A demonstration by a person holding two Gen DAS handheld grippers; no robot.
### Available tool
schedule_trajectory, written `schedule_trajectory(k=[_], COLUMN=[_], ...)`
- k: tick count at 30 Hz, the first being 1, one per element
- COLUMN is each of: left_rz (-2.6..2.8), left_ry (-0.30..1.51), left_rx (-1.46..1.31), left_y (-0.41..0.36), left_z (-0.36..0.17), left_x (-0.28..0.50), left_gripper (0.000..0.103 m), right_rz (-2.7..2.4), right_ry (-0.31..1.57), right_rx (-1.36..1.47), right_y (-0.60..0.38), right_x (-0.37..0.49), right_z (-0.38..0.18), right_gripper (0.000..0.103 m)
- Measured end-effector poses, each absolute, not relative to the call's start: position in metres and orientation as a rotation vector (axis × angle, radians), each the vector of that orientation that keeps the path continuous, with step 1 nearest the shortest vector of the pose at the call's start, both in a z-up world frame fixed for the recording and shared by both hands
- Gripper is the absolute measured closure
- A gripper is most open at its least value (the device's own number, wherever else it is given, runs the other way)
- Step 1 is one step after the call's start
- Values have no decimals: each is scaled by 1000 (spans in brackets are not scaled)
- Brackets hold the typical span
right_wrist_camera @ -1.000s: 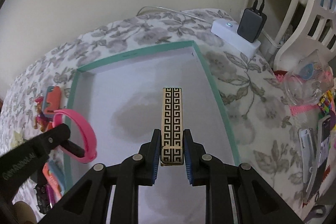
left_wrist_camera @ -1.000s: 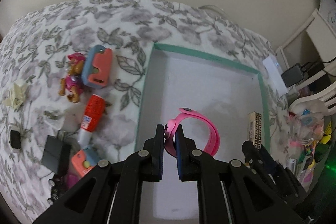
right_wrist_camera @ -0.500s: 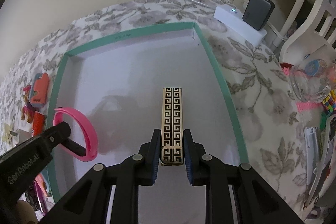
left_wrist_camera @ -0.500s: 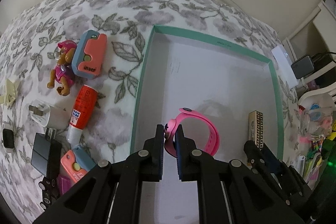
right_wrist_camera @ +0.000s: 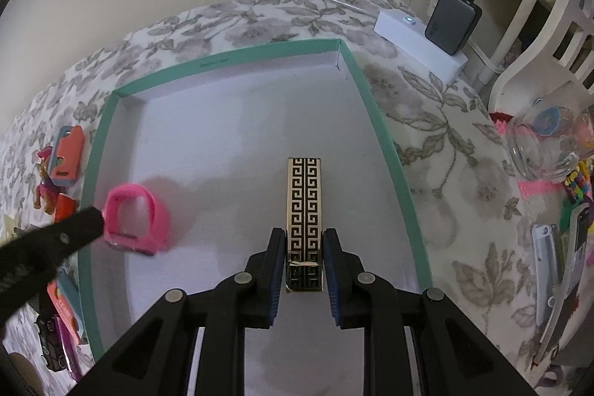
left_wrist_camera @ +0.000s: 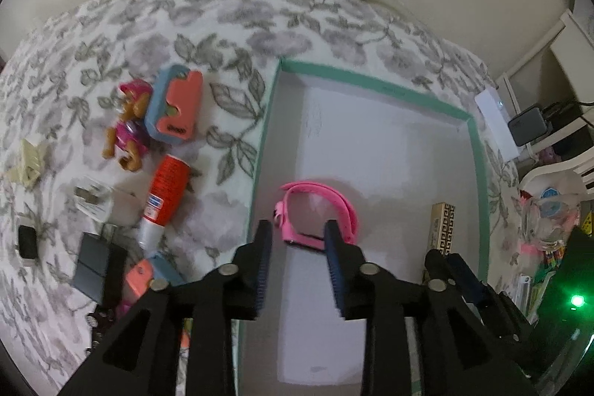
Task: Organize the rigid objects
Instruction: 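Carry both items into the white tray and open both tools, then move both tools back over the remaining items beside the tray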
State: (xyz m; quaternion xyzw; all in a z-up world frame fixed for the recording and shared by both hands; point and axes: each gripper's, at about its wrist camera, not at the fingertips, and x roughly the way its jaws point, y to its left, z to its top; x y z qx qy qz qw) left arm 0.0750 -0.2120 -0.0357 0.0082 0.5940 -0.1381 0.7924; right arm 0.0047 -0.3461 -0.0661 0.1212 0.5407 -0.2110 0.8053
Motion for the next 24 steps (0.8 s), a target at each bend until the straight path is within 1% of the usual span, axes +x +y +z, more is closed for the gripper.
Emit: schedule_trajectory(k=[1, 5, 6, 7, 8, 9, 10, 14, 18, 22, 24], left_rz=[-297, -290, -284, -278, -274, -270, -270, -258, -233, -207, -188], left_ry=[1270, 1240, 1231, 1223, 1217, 1209, 1205, 1185, 1157, 1142, 1142], left_rx=[19, 25, 29, 32, 32, 26, 18, -1, 7, -27, -38], left_y=[-211, -207, -206, -204, -203, -200, -197, -183, -171, -152, -141], left_z=[-31, -17, -14, -11, -8, -4, -1, 11, 22, 28, 29], left_x=[74, 72, 71, 71, 71, 70, 70, 67, 63, 57, 53], left_gripper=[64, 57, 53, 47, 45, 40, 40, 40, 40, 40, 40], right_rz=[-452, -448, -444, -442, -442, -442, -442, -440, -430, -429, -427], right_ry=[1157, 1150, 1147, 1142, 1137, 1132, 1125, 1117, 1103, 1081, 1076], right_rx=[258, 249, 250, 250, 248, 247, 247, 250, 261, 278, 292], right_y=[-346, -343, -341, -340, -339, -337, -336, -331, -326, -319, -315], right_x=[4, 3, 2, 2, 1, 1, 0, -2, -7, -12, -14], right_z=[-66, -60, -58, -56, -54, -51, -49, -43, -37, -29, -26], right_gripper=[80, 77, 73, 65, 60, 50, 48, 47, 40, 28, 25])
